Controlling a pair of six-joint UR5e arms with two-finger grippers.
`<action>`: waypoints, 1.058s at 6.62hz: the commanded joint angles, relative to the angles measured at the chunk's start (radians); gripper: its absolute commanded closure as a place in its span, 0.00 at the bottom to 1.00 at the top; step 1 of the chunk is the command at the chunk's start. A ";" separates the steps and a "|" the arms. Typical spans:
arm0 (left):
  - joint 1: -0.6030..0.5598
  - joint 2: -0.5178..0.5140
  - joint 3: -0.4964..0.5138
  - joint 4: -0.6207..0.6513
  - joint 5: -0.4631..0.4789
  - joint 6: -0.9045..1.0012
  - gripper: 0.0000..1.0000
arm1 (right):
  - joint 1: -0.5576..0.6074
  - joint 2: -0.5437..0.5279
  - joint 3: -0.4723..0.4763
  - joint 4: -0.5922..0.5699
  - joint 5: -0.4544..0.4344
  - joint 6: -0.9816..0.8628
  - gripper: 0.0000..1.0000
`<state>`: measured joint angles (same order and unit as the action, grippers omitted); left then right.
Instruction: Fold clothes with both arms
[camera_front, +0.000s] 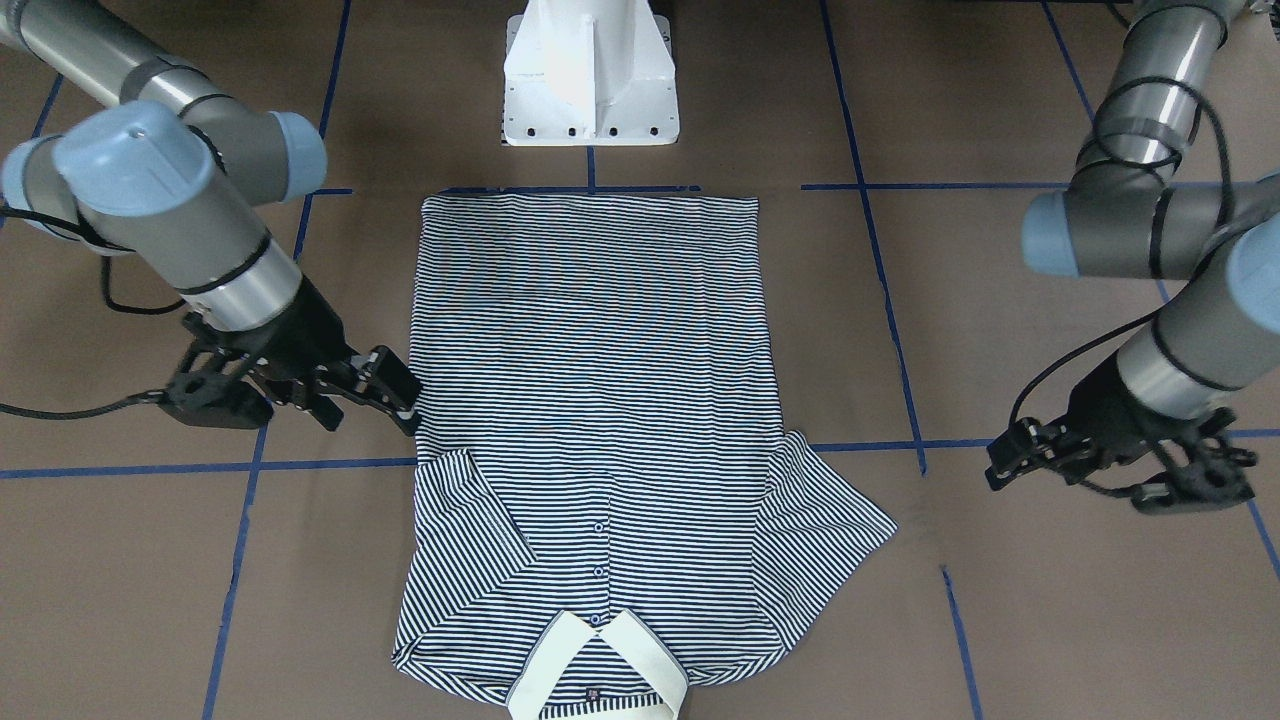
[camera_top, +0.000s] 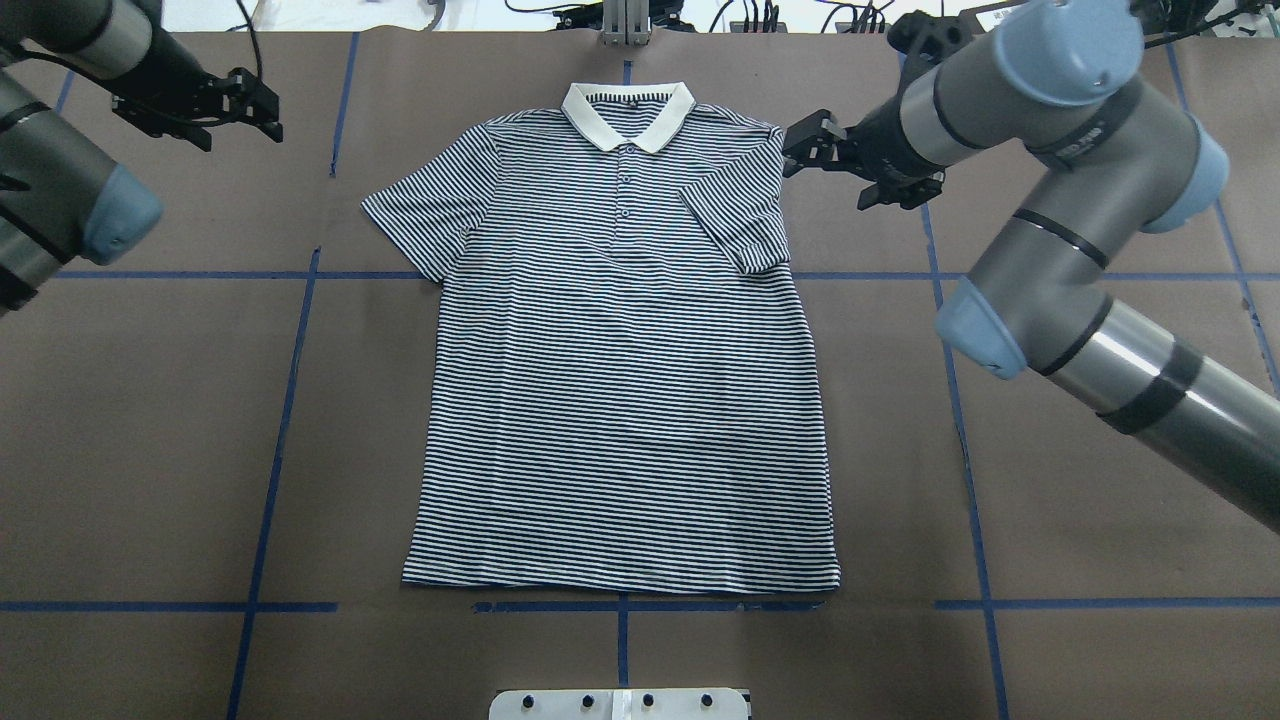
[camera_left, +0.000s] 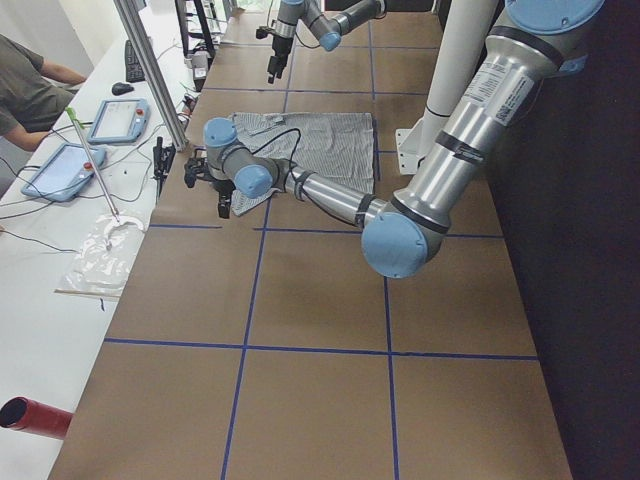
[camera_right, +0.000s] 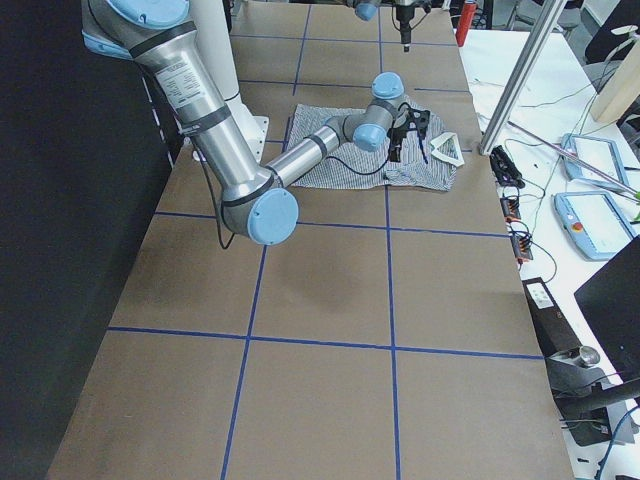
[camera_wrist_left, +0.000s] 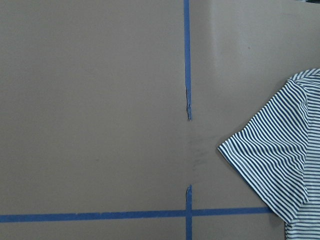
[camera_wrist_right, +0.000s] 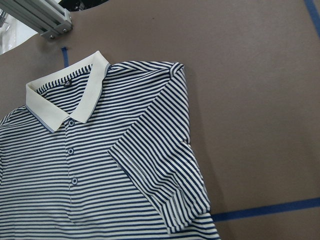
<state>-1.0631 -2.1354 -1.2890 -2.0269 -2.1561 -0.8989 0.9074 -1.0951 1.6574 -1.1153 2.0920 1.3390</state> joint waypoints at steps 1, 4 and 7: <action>0.103 -0.120 0.202 -0.153 0.110 -0.127 0.14 | 0.067 -0.110 0.080 0.003 0.100 -0.079 0.00; 0.156 -0.135 0.250 -0.154 0.171 -0.127 0.29 | 0.064 -0.114 0.082 0.002 0.099 -0.080 0.00; 0.176 -0.130 0.258 -0.153 0.173 -0.126 0.37 | 0.064 -0.112 0.088 0.002 0.092 -0.078 0.00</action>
<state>-0.8919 -2.2688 -1.0326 -2.1806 -1.9844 -1.0259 0.9711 -1.2079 1.7422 -1.1137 2.1874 1.2604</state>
